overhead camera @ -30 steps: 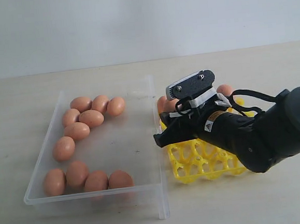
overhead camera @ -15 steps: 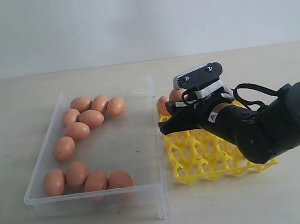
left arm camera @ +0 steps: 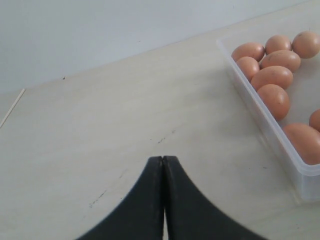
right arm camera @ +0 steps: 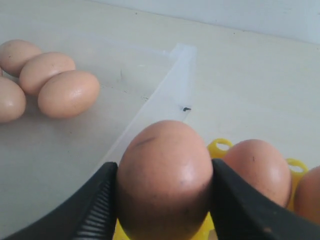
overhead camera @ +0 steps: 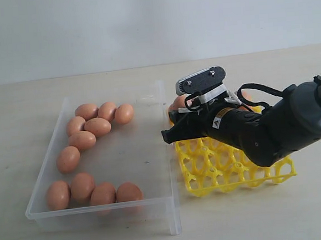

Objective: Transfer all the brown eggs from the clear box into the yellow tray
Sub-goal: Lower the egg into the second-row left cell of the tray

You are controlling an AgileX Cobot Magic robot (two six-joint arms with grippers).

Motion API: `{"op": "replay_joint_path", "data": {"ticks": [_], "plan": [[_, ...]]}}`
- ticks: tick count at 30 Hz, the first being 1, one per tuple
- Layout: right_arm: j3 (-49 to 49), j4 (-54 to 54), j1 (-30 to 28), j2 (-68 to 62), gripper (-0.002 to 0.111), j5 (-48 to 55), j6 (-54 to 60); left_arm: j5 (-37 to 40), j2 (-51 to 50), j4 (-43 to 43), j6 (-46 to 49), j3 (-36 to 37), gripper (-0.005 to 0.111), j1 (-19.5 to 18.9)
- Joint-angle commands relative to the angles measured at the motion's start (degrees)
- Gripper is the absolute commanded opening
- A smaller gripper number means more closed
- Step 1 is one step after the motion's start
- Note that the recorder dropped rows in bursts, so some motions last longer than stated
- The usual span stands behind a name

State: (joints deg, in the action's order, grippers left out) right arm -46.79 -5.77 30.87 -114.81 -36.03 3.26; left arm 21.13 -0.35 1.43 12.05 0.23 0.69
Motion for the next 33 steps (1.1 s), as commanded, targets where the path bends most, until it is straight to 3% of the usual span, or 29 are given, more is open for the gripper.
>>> {"op": "replay_joint_path", "data": {"ticks": [1,9,17,20,24,27,33], "plan": [[-0.33,3.10,-0.33,-0.26,0.005,-0.07,0.30,-0.33,0.35,0.00,-0.30,-0.23,0.000,-0.10],[-0.33,2.67,-0.33,-1.38,0.041,-0.07,0.69,-0.33,0.35,0.00,-0.30,-0.23,0.000,-0.10],[-0.33,1.52,-0.33,-1.25,0.062,-0.07,0.82,-0.33,0.35,0.00,-0.30,-0.23,0.000,-0.10],[-0.33,1.40,-0.33,-0.38,0.064,1.29,0.82,-0.33,0.35,0.00,-0.30,-0.23,0.000,-0.10],[-0.33,-0.31,-0.33,3.91,0.062,6.26,2.45,-0.33,0.35,0.00,-0.30,-0.23,0.000,-0.10],[-0.33,-1.36,-0.33,10.97,0.054,11.29,2.95,-0.33,0.35,0.00,-0.30,-0.23,0.000,-0.10],[-5.03,-0.65,1.59,23.81,0.000,31.58,2.48,-0.33,0.35,0.00,-0.30,-0.23,0.000,-0.10]]}}
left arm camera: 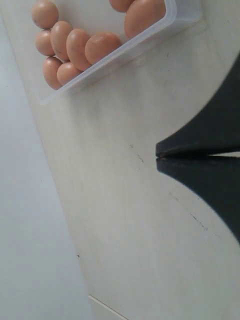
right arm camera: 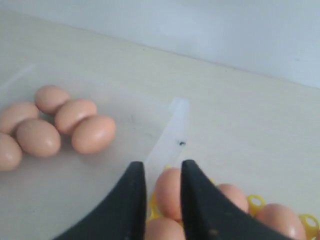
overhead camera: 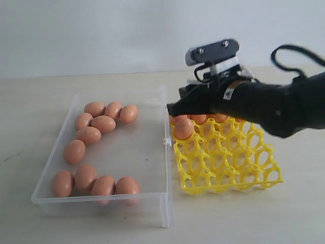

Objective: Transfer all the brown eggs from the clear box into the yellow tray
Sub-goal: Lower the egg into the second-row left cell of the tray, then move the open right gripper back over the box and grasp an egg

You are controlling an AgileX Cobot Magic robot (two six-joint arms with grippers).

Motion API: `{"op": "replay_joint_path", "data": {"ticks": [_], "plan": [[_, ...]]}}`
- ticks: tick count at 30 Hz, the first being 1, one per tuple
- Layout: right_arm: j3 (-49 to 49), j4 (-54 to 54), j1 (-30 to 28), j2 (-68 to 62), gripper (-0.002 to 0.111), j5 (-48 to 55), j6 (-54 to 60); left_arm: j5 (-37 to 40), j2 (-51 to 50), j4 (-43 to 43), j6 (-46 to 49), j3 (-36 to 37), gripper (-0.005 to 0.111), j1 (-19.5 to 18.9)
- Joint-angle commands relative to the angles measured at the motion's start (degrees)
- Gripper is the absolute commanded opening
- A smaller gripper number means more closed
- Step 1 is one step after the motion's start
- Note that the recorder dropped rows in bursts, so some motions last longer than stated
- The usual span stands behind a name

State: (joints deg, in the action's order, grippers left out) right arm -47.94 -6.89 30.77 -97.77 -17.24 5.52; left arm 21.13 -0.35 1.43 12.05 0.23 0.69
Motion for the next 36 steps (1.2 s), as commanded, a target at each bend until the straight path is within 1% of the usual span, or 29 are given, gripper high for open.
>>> {"op": "replay_joint_path", "data": {"ticks": [1,5,8,11,14,15,16,17,18,19,20,21,22,23,24,27,29,31,36], "plan": [[-5.29,0.48,2.29,7.21,0.000,16.10,0.23,-0.33,0.35,0.00,-0.30,-0.23,0.000,-0.10],[-14.37,-0.21,5.62,4.67,0.000,32.57,-1.06,-0.33,0.35,0.00,-0.30,-0.23,0.000,-0.10],[-20.17,-1.09,8.00,0.03,0.000,36.96,-3.37,-0.33,0.35,0.00,-0.30,-0.23,0.000,-0.10],[-27.00,-3.91,10.41,-6.50,0.007,41.00,-7.13,-0.33,0.35,0.00,-0.30,-0.23,0.000,-0.10],[-33.97,-5.04,12.59,-12.65,0.018,45.29,-6.74,-0.33,0.35,0.00,-0.30,-0.23,0.000,-0.10],[-36.29,-5.04,13.18,-14.72,0.022,46.34,-5.18,-0.33,0.35,0.00,-0.30,-0.23,0.000,-0.10],[-41.00,-4.70,14.06,-18.80,0.032,49.68,-0.16,-0.33,0.35,0.00,-0.30,-0.23,0.000,-0.10],[-43.97,-3.74,14.55,-20.90,0.038,51.94,2.86,-0.33,0.35,0.00,-0.30,-0.23,0.000,-0.10],[-49.57,-0.64,14.91,-24.68,0.047,55.84,5.70,-0.33,0.35,0.00,-0.30,-0.23,0.000,-0.10],[-52.69,0.36,14.91,-26.78,0.051,57.78,6.85,-0.33,0.35,0.00,-0.30,-0.23,0.000,-0.10],[-58.37,1.39,14.91,-30.32,0.054,60.68,12.17,-0.33,0.35,0.00,-0.30,-0.23,0.000,-0.10],[-60.62,2.38,14.91,-31.96,0.054,61.77,17.67,-0.33,0.35,0.00,-0.30,-0.23,0.000,-0.10],[-63.40,5.61,14.91,-34.36,0.054,62.83,27.59,-0.33,0.35,0.00,-0.30,-0.23,0.000,-0.10],[-64.41,7.29,14.91,-35.25,0.054,62.09,31.11,-0.33,0.35,0.00,-0.30,-0.23,0.000,-0.10],[-65.80,7.99,14.39,-36.67,0.054,59.12,34.71,-0.33,0.35,0.00,-0.30,-0.23,0.000,-0.10],[-67.94,6.89,13.58,-39.08,0.053,48.89,34.95,-0.33,0.35,0.00,-0.30,-0.23,0.000,-0.10],[-70.09,7.50,12.74,-41.20,0.051,49.22,34.95,-0.33,0.35,0.00,-0.30,-0.23,0.000,-0.10],[-72.48,7.40,12.21,-43.45,0.051,51.51,34.95,-0.33,0.35,0.00,-0.30,-0.23,0.000,-0.10],[-76.20,7.39,12.11,-46.97,0.051,52.84,34.95,-0.33,0.35,0.00,-0.30,-0.23,0.000,-0.10]]}}
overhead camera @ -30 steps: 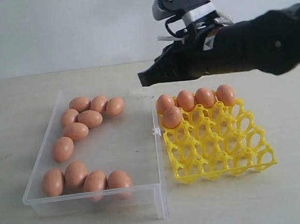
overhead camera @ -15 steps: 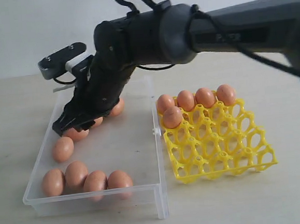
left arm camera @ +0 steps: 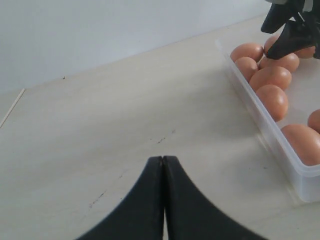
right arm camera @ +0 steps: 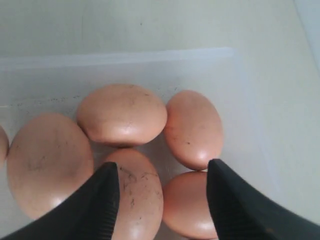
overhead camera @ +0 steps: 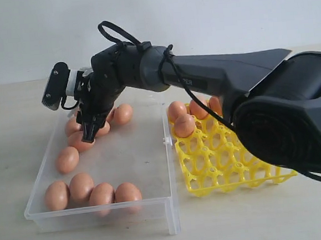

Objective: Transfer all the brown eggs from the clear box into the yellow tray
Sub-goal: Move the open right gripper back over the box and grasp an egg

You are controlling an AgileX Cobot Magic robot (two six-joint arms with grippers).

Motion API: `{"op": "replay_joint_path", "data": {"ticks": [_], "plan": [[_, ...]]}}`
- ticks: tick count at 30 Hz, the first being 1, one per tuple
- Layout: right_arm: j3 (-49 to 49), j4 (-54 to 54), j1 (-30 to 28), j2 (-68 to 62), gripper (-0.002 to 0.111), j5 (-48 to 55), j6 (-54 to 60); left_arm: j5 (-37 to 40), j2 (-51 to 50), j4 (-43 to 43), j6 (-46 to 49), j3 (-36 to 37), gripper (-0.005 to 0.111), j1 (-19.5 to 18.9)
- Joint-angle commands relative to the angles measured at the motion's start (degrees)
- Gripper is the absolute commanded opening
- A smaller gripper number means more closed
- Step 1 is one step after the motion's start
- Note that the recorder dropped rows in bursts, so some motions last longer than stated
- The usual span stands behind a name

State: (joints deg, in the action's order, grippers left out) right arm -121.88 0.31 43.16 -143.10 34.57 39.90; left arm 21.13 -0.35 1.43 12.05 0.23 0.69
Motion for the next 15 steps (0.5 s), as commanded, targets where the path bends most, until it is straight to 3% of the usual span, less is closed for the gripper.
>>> {"op": "replay_joint_path", "data": {"ticks": [1,15], "plan": [[-2.48,0.06,-0.27,-1.88,0.051,1.34,0.45,-0.33,0.35,0.00,-0.30,-0.23,0.000,-0.10],[-2.48,0.06,-0.27,-2.75,0.051,6.53,-8.66,-0.33,0.35,0.00,-0.30,-0.23,0.000,-0.10]]}}
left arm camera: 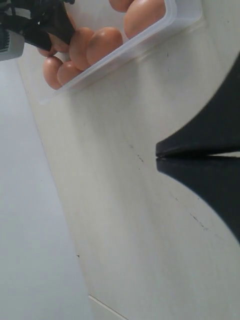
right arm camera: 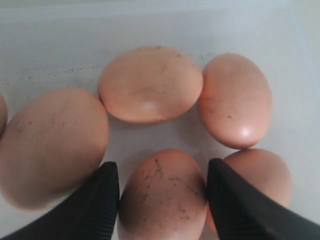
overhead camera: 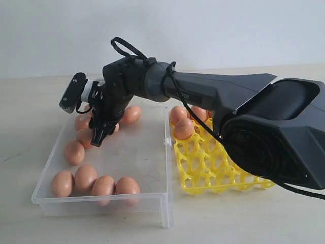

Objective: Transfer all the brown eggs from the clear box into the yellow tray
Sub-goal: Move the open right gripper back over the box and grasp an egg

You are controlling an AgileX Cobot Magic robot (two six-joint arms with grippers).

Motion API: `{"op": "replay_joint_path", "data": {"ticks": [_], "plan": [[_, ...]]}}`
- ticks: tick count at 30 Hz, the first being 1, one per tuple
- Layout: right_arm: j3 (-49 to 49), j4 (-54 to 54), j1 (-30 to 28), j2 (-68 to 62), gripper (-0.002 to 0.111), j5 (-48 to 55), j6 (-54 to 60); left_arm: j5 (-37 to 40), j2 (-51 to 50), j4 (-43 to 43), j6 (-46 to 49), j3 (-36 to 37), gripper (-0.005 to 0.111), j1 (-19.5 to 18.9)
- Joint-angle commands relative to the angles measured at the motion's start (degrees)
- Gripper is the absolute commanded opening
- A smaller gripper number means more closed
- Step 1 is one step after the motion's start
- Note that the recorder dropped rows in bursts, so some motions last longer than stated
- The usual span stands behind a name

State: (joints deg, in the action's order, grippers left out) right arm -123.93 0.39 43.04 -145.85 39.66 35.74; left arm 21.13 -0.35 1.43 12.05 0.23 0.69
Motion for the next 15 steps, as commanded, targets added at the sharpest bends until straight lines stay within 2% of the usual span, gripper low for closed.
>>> {"op": "replay_joint_path", "data": {"ticks": [1,15], "plan": [[-0.43,-0.02,-0.15,0.01,0.051,1.73,-5.87,-0.33,0.35,0.00,-0.30,-0.23,0.000,-0.10],[-0.43,1.94,-2.05,-0.09,0.052,5.96,-8.98,-0.33,0.35,0.00,-0.30,-0.23,0.000,-0.10]]}}
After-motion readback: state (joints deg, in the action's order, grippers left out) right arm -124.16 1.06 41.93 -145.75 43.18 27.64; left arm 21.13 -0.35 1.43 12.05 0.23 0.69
